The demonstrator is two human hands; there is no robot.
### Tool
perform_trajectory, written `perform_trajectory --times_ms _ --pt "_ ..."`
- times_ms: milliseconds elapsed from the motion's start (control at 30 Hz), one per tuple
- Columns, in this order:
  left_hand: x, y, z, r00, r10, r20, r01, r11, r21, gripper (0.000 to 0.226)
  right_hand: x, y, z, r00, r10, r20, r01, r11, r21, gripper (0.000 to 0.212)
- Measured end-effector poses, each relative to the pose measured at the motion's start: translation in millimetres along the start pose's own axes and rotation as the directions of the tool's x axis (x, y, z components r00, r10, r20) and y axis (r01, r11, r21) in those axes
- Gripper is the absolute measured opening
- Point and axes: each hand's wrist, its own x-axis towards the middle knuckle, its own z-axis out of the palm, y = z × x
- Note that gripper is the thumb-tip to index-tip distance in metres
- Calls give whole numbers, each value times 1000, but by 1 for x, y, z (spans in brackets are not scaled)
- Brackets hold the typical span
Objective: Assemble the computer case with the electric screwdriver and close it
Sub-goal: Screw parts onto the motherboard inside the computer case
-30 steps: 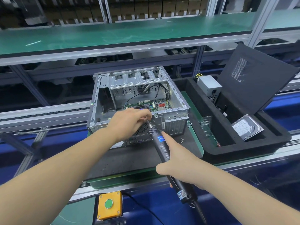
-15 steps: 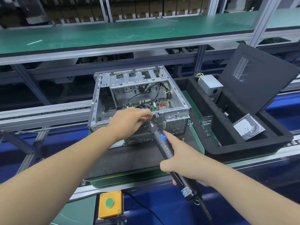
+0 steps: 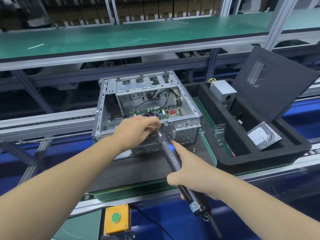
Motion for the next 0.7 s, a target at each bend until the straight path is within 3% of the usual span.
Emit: perform_trajectory --times_ms 200,333,500,700 --pt "1 0 -1 1000 -8 15 8 1000 -9 19 -3 -3 -4 999 15 39 -19 992 121 108" --pt "2 0 0 1000 -17 18 18 1000 -14 19 -3 -5 -4 1000 17 -25 -18 998 -65 110" --pt "3 -2 1 999 -27 18 27 1000 1 21 0 -10 2 991 -39 -125 12 978 -207 87" --pt "3 -5 3 1000 -14 19 14 1000 17 21 -4 -11 5 995 -7 -98 9 1000 13 58"
